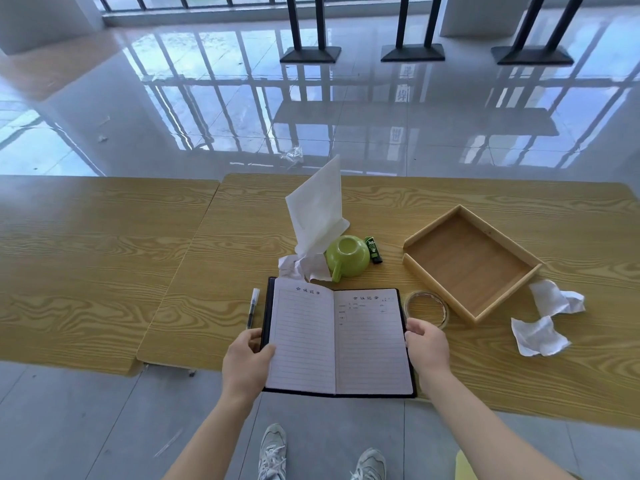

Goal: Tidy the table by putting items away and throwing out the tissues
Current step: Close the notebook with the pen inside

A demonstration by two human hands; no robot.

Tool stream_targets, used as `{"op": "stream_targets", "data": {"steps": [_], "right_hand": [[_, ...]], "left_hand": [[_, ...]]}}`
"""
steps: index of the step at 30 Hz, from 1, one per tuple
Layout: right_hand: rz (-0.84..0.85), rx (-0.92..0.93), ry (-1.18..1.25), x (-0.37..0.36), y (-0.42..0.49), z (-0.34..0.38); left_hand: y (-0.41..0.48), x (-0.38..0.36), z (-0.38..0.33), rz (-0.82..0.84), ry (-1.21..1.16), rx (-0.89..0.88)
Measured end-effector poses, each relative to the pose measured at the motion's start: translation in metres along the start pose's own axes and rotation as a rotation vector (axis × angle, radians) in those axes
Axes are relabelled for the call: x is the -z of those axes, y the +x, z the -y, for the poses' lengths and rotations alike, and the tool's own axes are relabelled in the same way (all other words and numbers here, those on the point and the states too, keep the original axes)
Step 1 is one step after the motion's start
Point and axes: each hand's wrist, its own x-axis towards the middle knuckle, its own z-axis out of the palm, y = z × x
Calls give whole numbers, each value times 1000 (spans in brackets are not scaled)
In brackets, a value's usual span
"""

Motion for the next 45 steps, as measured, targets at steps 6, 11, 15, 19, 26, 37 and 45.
{"op": "stream_targets", "data": {"steps": [6,11,15,19,26,37,45], "right_hand": [[-20,-16,-12,-3,-3,-8],[1,-36,4,-3,-6,-7],[45,-51,39,-2,-4,-6],[92,-32,30,1,-5,-5],[140,131,255,5,-2,27],[125,361,-354,12,16,61],[144,279,-367,18,24,39]], "left_hand": [[-8,-2,-32,23,3,-184],[-25,-17,-62,67,122,-359],[-41,-35,-77,65,225,-457],[-56,-55,-83,92,292,-564],[-66,-87,-89,154,496,-644],[-79,-122,-82,334,822,-783],[-77,-125,-45,610,1020,-913]]}}
